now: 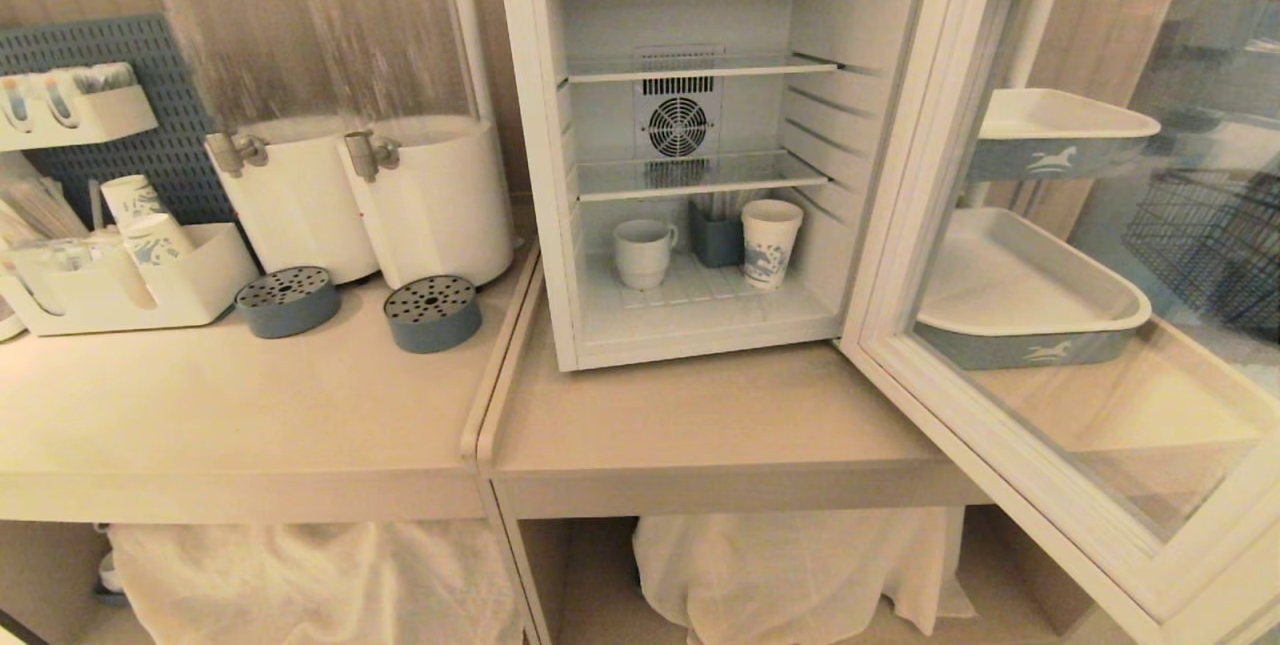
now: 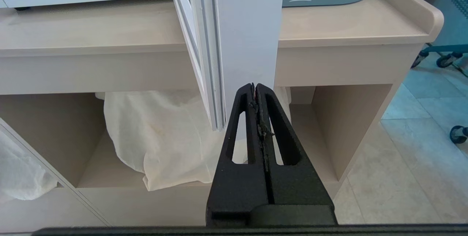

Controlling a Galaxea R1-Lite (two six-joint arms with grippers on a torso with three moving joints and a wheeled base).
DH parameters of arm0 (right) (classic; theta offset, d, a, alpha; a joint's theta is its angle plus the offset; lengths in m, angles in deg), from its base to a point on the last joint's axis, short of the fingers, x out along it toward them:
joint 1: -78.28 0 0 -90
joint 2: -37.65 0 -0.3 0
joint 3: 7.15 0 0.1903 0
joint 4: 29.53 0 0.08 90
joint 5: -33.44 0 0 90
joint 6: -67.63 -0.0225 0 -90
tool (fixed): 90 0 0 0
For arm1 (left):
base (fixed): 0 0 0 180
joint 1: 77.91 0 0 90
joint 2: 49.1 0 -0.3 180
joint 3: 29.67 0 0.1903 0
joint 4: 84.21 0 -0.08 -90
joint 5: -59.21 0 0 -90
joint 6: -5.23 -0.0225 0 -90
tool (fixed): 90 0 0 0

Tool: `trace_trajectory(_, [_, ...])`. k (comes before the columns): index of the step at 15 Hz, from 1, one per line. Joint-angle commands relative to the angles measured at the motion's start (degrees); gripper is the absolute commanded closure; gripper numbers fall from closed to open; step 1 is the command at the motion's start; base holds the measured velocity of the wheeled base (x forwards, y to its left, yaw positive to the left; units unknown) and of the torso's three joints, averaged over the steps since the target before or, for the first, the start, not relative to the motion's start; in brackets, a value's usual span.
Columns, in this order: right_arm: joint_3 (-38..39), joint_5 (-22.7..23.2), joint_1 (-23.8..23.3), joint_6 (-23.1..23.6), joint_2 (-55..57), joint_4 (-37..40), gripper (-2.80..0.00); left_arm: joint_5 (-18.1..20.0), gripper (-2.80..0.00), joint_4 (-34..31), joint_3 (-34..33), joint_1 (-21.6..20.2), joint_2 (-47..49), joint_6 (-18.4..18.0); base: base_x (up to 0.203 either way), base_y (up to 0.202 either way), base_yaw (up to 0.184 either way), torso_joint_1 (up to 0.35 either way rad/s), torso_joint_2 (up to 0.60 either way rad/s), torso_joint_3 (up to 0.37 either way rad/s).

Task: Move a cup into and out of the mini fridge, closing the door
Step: Take the ceramic cup out of the freezer

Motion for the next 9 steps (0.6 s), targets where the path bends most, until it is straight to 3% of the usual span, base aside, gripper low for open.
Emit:
trace_trajectory(1, [0.01,0.01,0.06,0.02,0.07,0.01,0.0,0.14,0.0,-0.06,-0.01,-0.02,-0.03,0.17,0.0,0.0,0.0,0.0,0.0,0.0])
trace_trajectory(6, [0.01,0.01,0.06,0.02,0.07,0.01,0.0,0.58,0.0,0.02,-0.01,-0.02,-0.03,0.08,0.0,0.0,0.0,0.0,0.0,0.0])
trace_trajectory(9, [0.01,0.01,0.05,0.02,0.07,0.01,0.0,0.58,0.0,0.13,-0.01,-0.02,-0.03,0.08,0.002,0.104,-0.009,-0.002,0.0,0.0])
